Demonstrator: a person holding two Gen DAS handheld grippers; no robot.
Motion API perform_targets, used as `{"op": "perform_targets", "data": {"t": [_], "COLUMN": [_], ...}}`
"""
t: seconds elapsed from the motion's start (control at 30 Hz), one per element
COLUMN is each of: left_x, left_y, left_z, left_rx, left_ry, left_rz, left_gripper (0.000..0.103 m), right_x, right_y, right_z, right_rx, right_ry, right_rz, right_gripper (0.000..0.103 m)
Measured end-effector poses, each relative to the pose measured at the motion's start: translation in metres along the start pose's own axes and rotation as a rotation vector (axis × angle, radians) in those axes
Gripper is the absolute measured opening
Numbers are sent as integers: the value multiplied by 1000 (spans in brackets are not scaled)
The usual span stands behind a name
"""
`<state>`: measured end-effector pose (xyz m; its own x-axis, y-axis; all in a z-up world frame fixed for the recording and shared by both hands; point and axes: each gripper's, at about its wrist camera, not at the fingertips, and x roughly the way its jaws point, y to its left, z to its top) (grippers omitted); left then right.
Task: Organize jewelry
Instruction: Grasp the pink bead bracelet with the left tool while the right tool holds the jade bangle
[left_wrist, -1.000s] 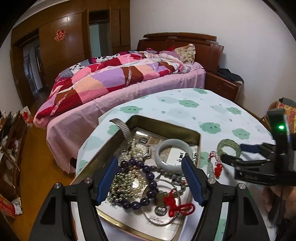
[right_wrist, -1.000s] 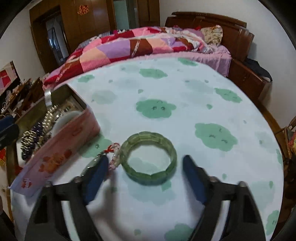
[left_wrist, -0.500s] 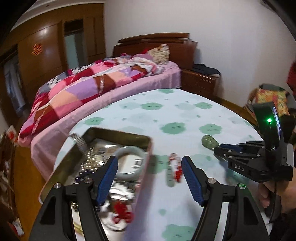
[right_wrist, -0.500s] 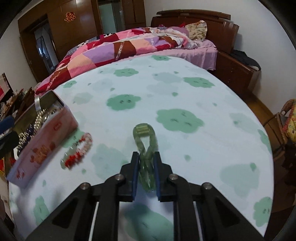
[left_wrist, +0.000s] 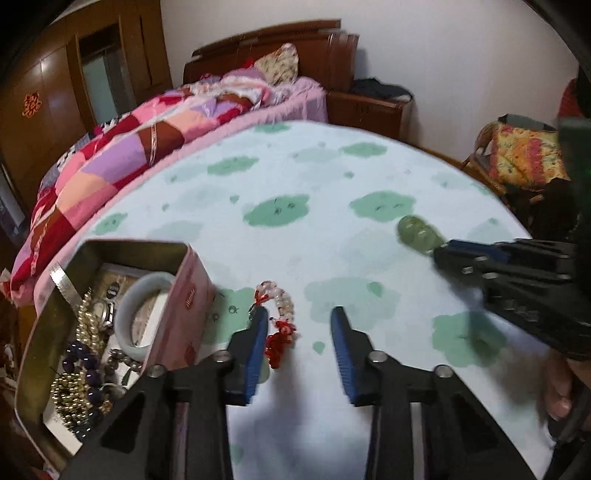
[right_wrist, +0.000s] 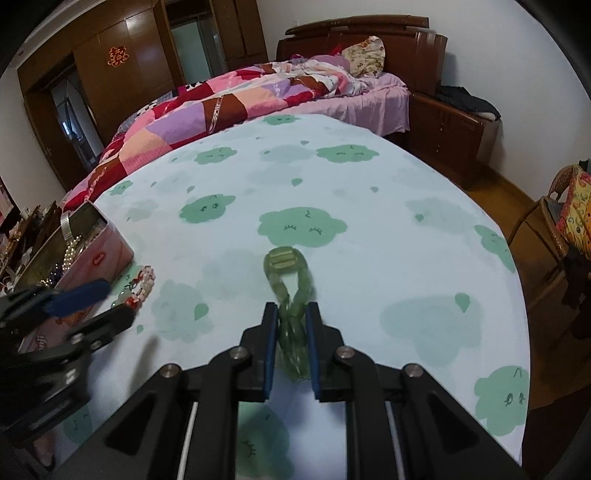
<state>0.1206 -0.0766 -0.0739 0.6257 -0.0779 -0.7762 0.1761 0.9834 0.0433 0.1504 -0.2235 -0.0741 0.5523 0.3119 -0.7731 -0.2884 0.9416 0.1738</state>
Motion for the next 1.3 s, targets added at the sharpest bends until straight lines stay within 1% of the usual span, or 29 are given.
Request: {"op": "perform_targets", "data": {"t": [0.07, 0.13, 0.37, 0.4, 0.43, 0.47, 0.5, 0.7, 0.9, 1.2, 1.3], "left_x": [8, 14, 18, 18, 17, 17, 16, 11, -2, -14, -18], "left_y": [1, 1, 2, 2, 2, 3, 2, 1, 0, 0, 1], "left_z": [-1, -2, 1, 1, 0, 0, -1, -4, -5, -6, -8], "left_rx": [-6, -16, -33, -33, -31, -30, -24, -15, -12, -11, -16], "left_ry": [19, 39, 45, 44, 42, 41, 41, 31, -30, -90, -111], "left_rz": [-8, 0, -12, -16, -26, -29, -30, -33, -28, -11, -17], "left_gripper": [29, 29, 29, 27, 15, 7, 6, 6, 5, 5, 5], "right_x": [1, 0, 3, 4, 4, 4, 4, 4, 0, -8, -11], "right_y": [-2, -2, 0, 0, 2, 2, 3, 4, 5, 8, 9], "right_z": [0, 0, 0, 0, 0, 0, 0, 0, -1, -1, -1], "right_rx": [7, 7, 0, -2, -7, -11, -16, -18, -24, -33, -34], "right_ry": [0, -3, 9, 9, 9, 8, 6, 0, -18, -64, -84], "right_rz": [5, 9, 16, 15, 12, 10, 8, 7, 16, 35, 40], "right_gripper": [17, 17, 18, 18, 18, 18, 18, 18, 18, 18, 18]}}
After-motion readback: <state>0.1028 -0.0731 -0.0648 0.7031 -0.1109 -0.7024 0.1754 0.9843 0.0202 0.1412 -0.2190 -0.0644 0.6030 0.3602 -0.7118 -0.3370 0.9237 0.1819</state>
